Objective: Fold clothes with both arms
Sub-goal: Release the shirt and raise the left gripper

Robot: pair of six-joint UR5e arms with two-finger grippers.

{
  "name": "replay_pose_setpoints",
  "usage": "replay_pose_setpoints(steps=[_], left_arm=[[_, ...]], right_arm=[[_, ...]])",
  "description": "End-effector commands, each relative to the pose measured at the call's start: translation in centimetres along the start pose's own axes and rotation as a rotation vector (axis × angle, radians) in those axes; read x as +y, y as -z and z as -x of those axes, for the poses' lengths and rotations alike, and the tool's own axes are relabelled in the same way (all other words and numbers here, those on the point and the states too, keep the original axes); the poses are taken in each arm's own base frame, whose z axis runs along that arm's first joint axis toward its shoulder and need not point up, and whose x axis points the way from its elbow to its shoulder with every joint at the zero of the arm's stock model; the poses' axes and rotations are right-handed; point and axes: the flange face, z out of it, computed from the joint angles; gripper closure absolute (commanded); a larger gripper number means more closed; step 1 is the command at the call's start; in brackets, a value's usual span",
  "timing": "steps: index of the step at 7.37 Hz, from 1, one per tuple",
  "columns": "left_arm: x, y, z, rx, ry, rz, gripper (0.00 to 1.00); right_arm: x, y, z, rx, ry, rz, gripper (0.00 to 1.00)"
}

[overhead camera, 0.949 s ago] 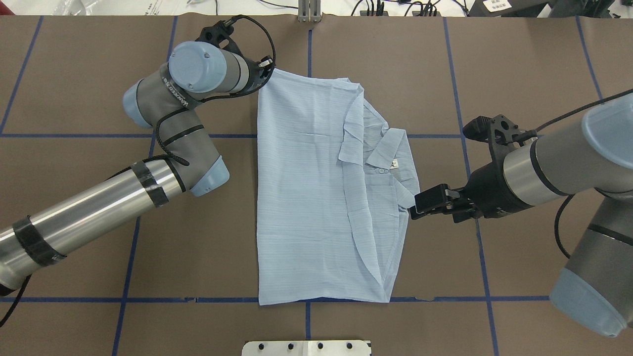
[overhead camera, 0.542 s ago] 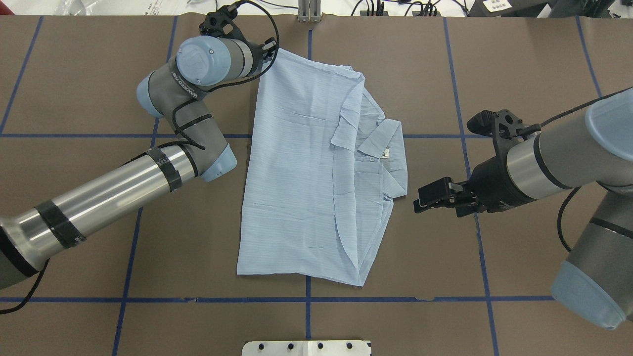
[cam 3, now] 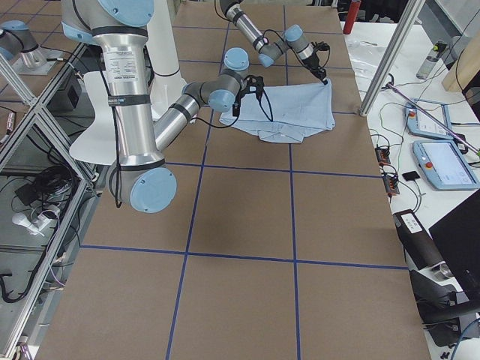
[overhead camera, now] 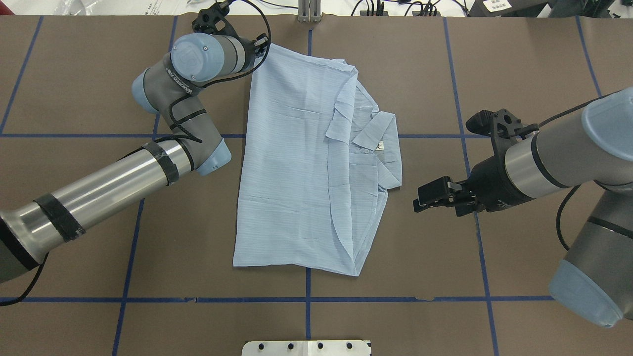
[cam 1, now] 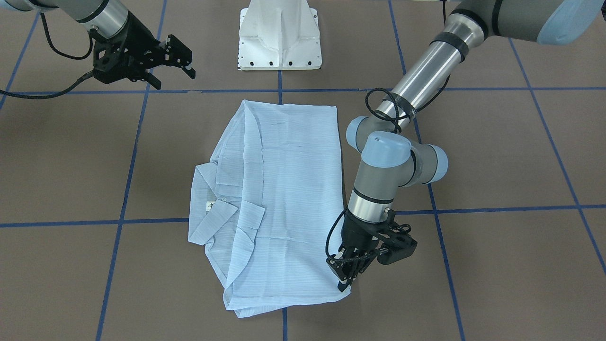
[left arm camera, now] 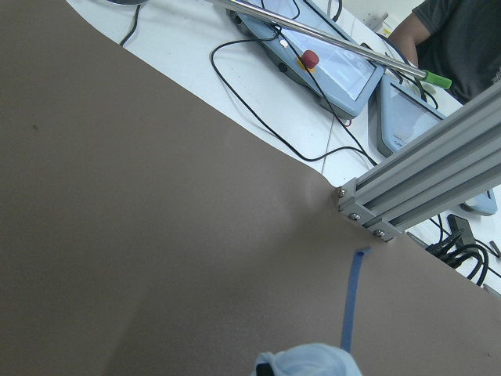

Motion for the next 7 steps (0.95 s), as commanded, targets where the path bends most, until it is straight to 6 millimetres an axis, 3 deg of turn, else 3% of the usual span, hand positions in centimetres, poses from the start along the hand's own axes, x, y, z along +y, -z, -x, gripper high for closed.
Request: replay_pose_setpoints(steps=[1, 2, 3, 4, 5, 6, 7], left_arm=[[-0.7, -0.1, 0.4, -0.006, -0.011, -0.006, 0.54], [-0.7, 0.0, 1.1, -0.007, -0.083, -0.006, 0.01], [-0.8, 0.0, 1.0, -0.007, -0.086, -0.006, 0.00], [-1.6, 1.0, 0.1, 0.011, -0.085, -0.008, 0.00], [-1.9, 2.5, 0.7, 0.011, -0.082, 0.037, 0.00], [-1.9, 5.2, 1.2, -0.026, -0.078, 0.129, 0.00], [-1.8, 9.3, 2.4, -0.060, -0.077, 0.155, 0.00]], right_arm=[[0.0, -0.1, 0.0, 0.001, -0.001, 0.001, 0.00], [-0.2, 0.0, 0.4, -0.003, 0.004, -0.004, 0.00], [-0.7, -0.2, 1.4, -0.011, 0.011, -0.011, 0.00], [-0.9, -0.5, 1.3, -0.004, 0.008, -0.016, 0.00], [-0.7, -0.9, 1.6, 0.000, 0.014, -0.021, 0.00], [-0.6, -2.5, 3.2, 0.011, 0.038, -0.055, 0.00], [-1.2, -5.0, 5.8, 0.035, 0.052, -0.075, 0.00]])
